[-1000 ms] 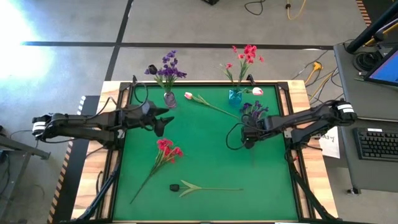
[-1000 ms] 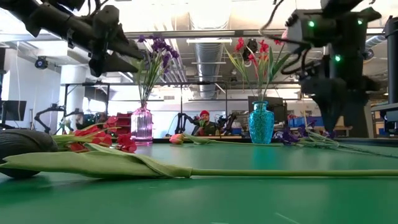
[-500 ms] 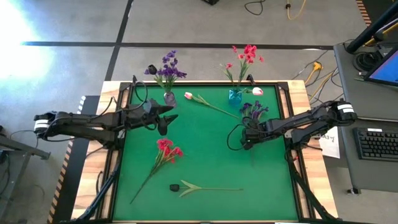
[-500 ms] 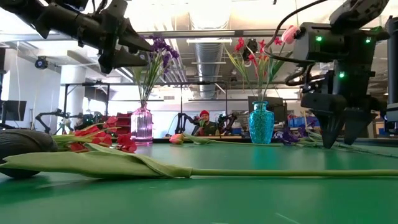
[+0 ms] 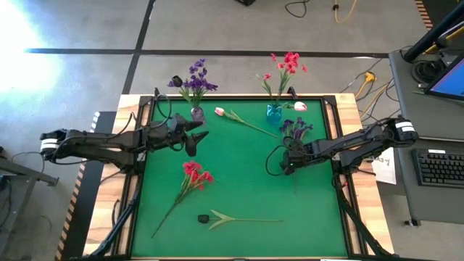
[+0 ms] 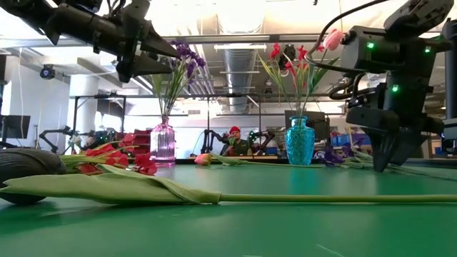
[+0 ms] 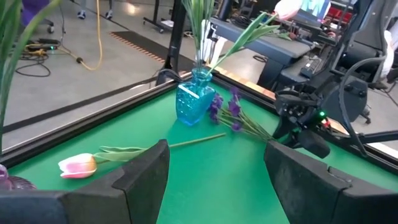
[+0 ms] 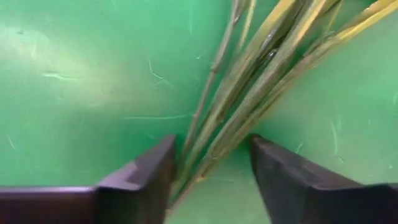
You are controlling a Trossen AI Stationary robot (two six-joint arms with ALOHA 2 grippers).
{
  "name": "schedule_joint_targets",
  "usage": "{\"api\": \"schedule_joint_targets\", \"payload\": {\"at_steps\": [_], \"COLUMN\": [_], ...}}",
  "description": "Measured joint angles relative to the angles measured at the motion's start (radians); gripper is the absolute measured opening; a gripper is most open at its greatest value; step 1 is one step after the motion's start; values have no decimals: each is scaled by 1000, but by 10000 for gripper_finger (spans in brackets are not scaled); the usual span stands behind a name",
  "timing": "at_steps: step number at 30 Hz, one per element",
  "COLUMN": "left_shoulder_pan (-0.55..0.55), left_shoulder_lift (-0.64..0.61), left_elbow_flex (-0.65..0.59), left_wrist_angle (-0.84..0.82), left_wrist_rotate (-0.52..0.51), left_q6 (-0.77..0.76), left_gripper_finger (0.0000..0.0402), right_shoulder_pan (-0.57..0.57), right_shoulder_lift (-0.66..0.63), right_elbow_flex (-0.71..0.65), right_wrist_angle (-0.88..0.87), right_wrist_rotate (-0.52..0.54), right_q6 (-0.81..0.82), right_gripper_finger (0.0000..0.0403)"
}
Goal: Sort flowers into vase by color
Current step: Put the violet flowers into the violet vase
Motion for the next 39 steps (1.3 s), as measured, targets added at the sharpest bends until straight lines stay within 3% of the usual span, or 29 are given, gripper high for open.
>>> {"api": "schedule_joint_targets", "payload": {"at_steps": [6,10,14,21,28,33,39], "left_shoulder_pan": [0,0,0,0,0,0,0], "left_shoulder_lift": [1,1,2,2,1,2,2], "left_elbow_flex": [0,0,0,0,0,0,0], "left_wrist_angle": [-1,-1,-1,-2,-3,-2,17], "left_wrist_rotate": [0,0,0,1,1,2,16], "left_q6": [0,0,-3,-8,-26,-26,-22], "left_gripper_finger": [251,251,251,251,251,251,251], "right_shoulder_pan": [0,0,0,13,101,166,182], "right_shoulder_lift": [0,0,-3,-47,-177,-292,-366], "right_elbow_flex": [0,10,43,164,251,268,241], "right_wrist_angle": [-12,-23,-82,-338,-360,-239,164], "right_wrist_rotate": [-17,-30,-74,-156,-271,-237,-143], "right_q6": [-5,-27,-42,-93,-151,-230,-489], "right_gripper_finger": [72,20,17,17,18,18,18]}}
